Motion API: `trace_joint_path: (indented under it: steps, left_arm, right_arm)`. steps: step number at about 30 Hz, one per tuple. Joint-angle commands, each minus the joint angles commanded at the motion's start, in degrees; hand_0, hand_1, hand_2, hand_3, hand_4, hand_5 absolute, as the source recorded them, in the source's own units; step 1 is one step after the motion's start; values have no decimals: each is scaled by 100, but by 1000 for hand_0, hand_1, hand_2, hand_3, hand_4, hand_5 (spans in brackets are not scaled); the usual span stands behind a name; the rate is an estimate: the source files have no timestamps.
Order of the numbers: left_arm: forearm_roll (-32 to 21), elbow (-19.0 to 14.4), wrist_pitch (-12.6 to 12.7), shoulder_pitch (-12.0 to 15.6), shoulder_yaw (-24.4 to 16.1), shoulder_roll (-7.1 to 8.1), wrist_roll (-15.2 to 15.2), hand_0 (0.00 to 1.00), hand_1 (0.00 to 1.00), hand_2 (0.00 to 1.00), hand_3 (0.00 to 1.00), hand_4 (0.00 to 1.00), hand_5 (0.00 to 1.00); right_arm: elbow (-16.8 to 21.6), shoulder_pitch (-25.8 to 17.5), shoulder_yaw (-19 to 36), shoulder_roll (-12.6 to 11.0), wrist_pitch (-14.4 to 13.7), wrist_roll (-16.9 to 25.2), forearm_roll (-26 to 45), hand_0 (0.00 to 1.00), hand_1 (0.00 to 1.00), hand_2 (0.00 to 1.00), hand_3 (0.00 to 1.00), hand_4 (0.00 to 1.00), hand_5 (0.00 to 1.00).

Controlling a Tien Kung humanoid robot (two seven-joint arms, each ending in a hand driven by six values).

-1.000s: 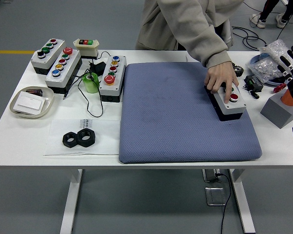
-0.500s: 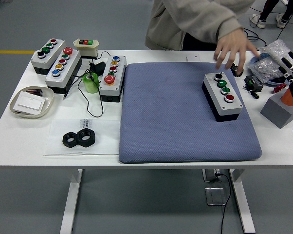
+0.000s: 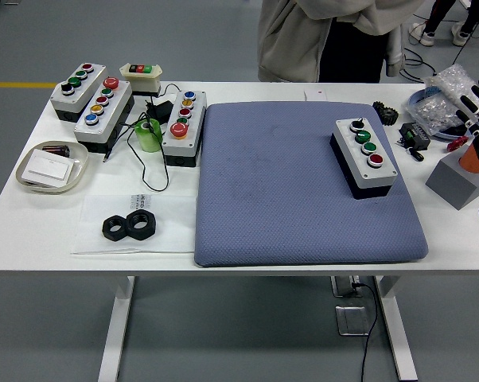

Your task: Pick up the button,place it on the desk,press the button,press the button

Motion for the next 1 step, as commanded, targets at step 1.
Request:
trace_joint_path:
  steps: [1]
  left_arm:
    - [-2,0,0,-1,1,0,-1,761,794,870,791,557,998]
  right_arm:
    - [2,0,2,1,0,-2,7,913,816,865,869,622,288]
